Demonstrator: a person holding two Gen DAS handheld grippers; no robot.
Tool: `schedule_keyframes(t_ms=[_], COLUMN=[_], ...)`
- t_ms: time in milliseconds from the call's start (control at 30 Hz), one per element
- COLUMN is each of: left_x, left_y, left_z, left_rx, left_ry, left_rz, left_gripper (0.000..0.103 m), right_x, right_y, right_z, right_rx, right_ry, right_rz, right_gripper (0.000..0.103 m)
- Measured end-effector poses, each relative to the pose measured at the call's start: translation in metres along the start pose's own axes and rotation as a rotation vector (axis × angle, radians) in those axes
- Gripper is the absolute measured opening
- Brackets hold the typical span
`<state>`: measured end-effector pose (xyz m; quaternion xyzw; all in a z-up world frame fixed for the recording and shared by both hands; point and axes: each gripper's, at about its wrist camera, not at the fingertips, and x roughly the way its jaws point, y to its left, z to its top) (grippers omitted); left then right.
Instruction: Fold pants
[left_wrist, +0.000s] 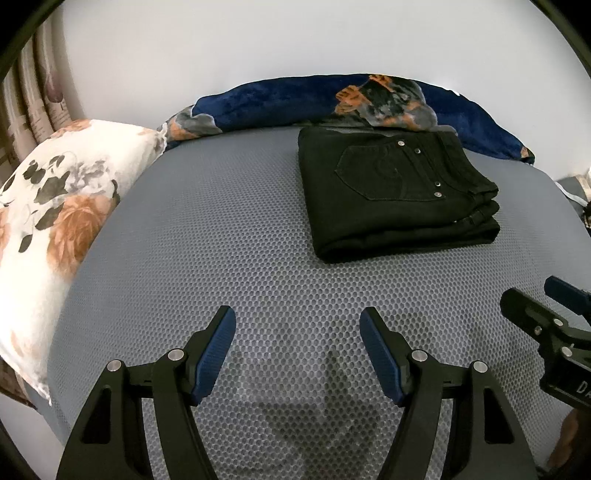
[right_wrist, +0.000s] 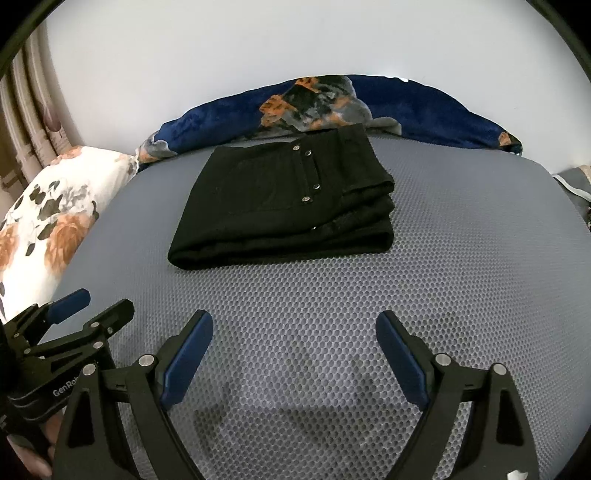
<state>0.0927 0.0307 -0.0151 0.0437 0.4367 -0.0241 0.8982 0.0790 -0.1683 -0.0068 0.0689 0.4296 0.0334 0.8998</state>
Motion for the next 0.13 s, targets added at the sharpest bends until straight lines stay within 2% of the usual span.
schedule_keyframes(t_ms=[133], left_x=[0.0], left_y=[0.0009], left_z=[0.0003], left_rx=[-0.006], left_ry=[0.005], left_rz=[-0.007], left_gripper=[0.07], right_x=[0.0005], right_y=[0.0003], right_z=[-0.0004], right_rx=[0.0], right_ry=[0.002], right_rz=[0.0], right_gripper=[0.088])
